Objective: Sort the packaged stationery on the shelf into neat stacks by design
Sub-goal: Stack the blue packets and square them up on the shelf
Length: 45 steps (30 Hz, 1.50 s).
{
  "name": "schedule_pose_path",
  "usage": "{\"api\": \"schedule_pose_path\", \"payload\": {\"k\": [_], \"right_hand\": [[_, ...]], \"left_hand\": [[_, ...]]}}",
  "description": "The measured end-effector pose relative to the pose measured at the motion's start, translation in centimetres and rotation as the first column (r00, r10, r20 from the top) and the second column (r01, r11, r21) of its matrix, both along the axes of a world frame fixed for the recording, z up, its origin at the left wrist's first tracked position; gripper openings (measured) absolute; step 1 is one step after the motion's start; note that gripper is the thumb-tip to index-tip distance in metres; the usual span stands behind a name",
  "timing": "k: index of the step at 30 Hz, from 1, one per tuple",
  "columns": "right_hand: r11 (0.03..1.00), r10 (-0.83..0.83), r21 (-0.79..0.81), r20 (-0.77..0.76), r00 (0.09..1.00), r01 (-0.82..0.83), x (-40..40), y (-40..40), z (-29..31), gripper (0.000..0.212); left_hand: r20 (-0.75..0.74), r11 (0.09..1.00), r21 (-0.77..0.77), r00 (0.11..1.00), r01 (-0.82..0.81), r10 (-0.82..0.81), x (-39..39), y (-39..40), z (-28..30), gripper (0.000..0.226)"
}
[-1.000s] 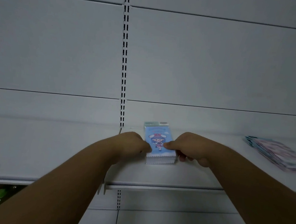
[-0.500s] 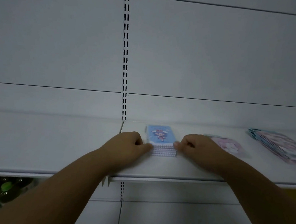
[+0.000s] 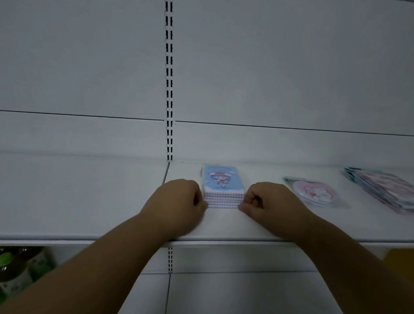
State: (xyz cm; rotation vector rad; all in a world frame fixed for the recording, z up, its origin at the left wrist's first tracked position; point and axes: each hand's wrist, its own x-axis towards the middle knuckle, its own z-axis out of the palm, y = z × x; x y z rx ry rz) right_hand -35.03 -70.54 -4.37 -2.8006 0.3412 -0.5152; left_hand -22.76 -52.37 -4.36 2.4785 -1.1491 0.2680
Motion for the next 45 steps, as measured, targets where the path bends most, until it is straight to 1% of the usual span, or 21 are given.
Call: {"api": "schedule_pose_path", "payload": {"k": [9,12,14,22,26,31,37,41,45], "right_hand": [[0.999,0.023,-0.037,0.024,0.999,-0.022,-0.04,-0.25,-0.19,0.018],[1.000,0.003,-0.008,0.078,0.997,-0.002,-0.25,-0.10,-0.10,0.021],[1.000,0.011,0.000,0.086,0.996,-0.011,-0.25,-0.04,-0.06,0.021],[0.996,0.013,0.090,0.044,0.999,-0.017,-0.05,-0.26,0.10,0.020],[0.996,-0.002,0.085,0.073,0.997,-0.004,-0.14,-0.19,-0.10,0.019],[0.998,0.007,0.060,0.107,0.994,-0.013,-0.46,0.07,-0.07,0.013],[1.000,-0.005,-0.008,0.095,0.995,0.006,-0.59,0.32,-0.09,0.012],[1.000,-0.008,0.017,0.058,0.998,0.007,-0.53,0.40,0.06,0.014],[1.000,-0.003,0.022,0.050,0.999,0.002,-0.36,0.27,0.13,0.016]], "left_hand": [[0.007,1.000,0.016,1.000,0.004,-0.004,-0.29,0.10,0.00,0.022],[0.000,0.999,-0.033,1.000,0.001,-0.001,-0.57,0.29,0.02,0.022],[0.003,0.997,-0.070,1.000,-0.014,0.014,-0.61,0.30,-0.05,0.023],[-0.024,0.999,-0.049,1.000,-0.008,0.006,-0.27,-0.10,-0.18,0.021],[-0.030,0.998,-0.054,0.999,-0.018,0.016,-0.38,-0.02,-0.19,0.019],[-0.059,0.997,-0.071,0.998,-0.023,0.019,-0.44,0.03,-0.07,0.014],[-0.063,0.997,-0.065,0.998,-0.032,0.028,-0.59,0.23,-0.02,0.017],[-0.042,0.999,-0.012,0.998,-0.042,0.041,-0.74,0.23,0.04,0.022],[-0.053,0.999,0.012,0.998,-0.033,0.034,-0.79,0.18,0.26,0.022]]}}
